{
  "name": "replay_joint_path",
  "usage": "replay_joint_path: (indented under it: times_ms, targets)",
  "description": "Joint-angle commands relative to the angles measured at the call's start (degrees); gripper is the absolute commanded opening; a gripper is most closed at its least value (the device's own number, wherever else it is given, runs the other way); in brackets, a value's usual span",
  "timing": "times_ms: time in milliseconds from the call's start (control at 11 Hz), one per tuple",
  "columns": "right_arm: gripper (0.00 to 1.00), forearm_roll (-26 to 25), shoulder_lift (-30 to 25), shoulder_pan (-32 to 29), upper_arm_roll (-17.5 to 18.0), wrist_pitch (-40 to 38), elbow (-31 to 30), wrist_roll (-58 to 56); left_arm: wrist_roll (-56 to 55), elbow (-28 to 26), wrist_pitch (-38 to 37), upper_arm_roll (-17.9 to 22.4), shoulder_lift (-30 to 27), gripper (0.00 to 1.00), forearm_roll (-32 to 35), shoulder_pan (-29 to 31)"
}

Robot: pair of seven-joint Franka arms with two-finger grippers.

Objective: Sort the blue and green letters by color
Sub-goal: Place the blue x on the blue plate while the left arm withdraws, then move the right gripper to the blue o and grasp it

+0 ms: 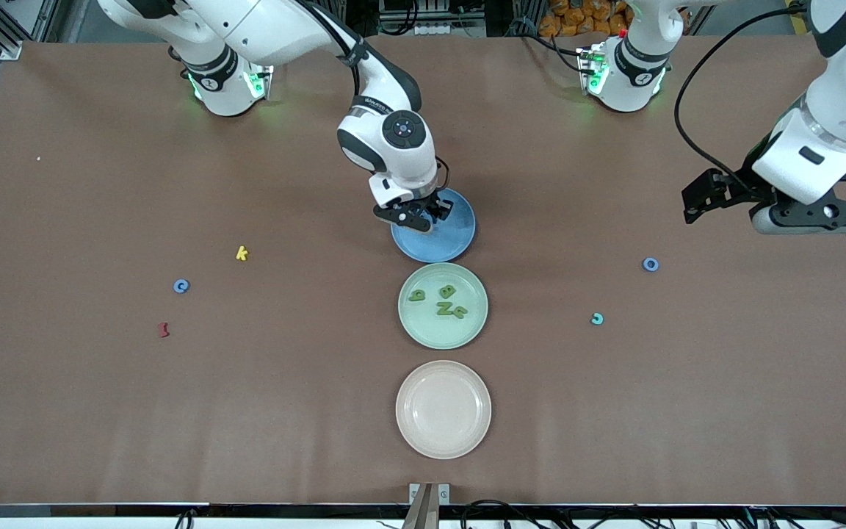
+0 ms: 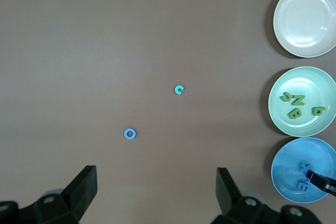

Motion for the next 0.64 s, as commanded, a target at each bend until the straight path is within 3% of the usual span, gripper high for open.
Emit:
replay_joint_path:
  times_ms: [0, 273, 547]
  targets:
    - [1.0, 0.6, 0.7, -1.1, 0.2, -6.7, 3.3, 0.4, 2.0, -3.4, 0.2, 0.8, -3.8, 1.0, -1.6, 0.4]
    - [1.0, 0.4, 0.1, -5.6, 0.0, -7.0, 3.0, -1.0, 2.4, -4.9, 0.2, 1.0, -6.2, 1.0, -1.6, 0.4]
    - [1.0, 0.2, -2.0, -12.8, -0.2, -12.9, 2.7, -8.3, 3.0, -5.0, 0.2, 1.0, -6.4, 1.0, -1.6, 1.1]
